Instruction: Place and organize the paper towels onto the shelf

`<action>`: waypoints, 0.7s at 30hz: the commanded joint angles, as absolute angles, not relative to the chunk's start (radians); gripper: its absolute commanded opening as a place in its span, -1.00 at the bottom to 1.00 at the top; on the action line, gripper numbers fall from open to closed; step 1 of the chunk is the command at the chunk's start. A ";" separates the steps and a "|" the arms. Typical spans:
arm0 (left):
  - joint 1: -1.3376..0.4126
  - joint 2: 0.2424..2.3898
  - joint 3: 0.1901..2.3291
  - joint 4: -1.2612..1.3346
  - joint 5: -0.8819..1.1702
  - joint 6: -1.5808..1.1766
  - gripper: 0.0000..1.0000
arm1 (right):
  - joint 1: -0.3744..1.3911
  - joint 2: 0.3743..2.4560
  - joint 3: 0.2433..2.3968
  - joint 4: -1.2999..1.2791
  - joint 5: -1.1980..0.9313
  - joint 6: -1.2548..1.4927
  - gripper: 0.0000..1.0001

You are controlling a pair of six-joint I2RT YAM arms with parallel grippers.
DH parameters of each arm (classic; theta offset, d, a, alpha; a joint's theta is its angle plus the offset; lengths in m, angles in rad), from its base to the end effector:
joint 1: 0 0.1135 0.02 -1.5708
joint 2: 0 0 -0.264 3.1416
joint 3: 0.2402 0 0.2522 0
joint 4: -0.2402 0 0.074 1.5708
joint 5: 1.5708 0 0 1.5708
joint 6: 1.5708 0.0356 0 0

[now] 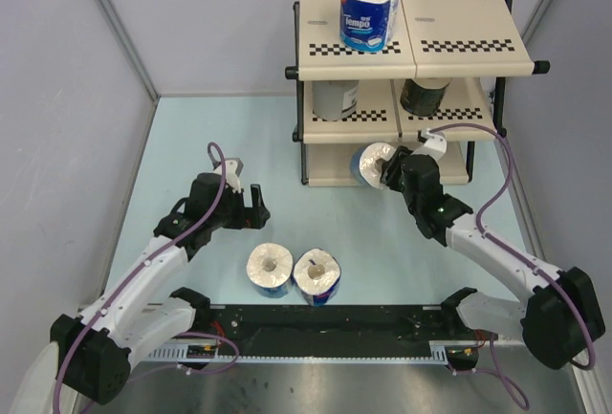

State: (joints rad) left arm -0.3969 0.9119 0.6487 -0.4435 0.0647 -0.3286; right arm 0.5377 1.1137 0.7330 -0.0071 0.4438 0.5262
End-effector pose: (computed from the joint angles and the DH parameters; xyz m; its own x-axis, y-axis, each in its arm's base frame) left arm 0.1778 -0.0770 0.2453 -0.7059 -0.0533 -0.7063 0.2148 0.9341 -0.2852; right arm 0.2238 0.1157 0.2749 -0.3417 0.3244 -0.8821 0.0584 0.9441 0.3246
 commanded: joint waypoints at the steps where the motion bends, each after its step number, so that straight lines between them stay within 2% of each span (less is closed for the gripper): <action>1: -0.408 0.896 0.676 -0.431 0.075 -0.316 1.00 | 0.523 1.175 0.756 0.213 0.459 0.538 -0.65; 13: -0.410 0.900 0.676 -0.430 0.078 -0.316 1.00 | 0.505 1.311 0.758 0.380 0.586 0.532 -0.64; 16: -0.411 0.900 0.676 -0.429 0.075 -0.314 1.00 | 0.476 1.341 0.756 0.397 0.522 0.537 -0.14; 17: -0.411 0.902 0.676 -0.430 0.074 -0.314 0.99 | 0.474 1.350 0.758 0.388 0.514 0.541 0.18; 20: -0.411 0.904 0.676 -0.431 0.072 -0.314 1.00 | 0.472 1.341 0.756 0.347 0.502 0.549 0.46; 21: -0.411 0.904 0.676 -0.431 0.072 -0.314 0.99 | 0.471 1.329 0.756 0.336 0.497 0.545 0.49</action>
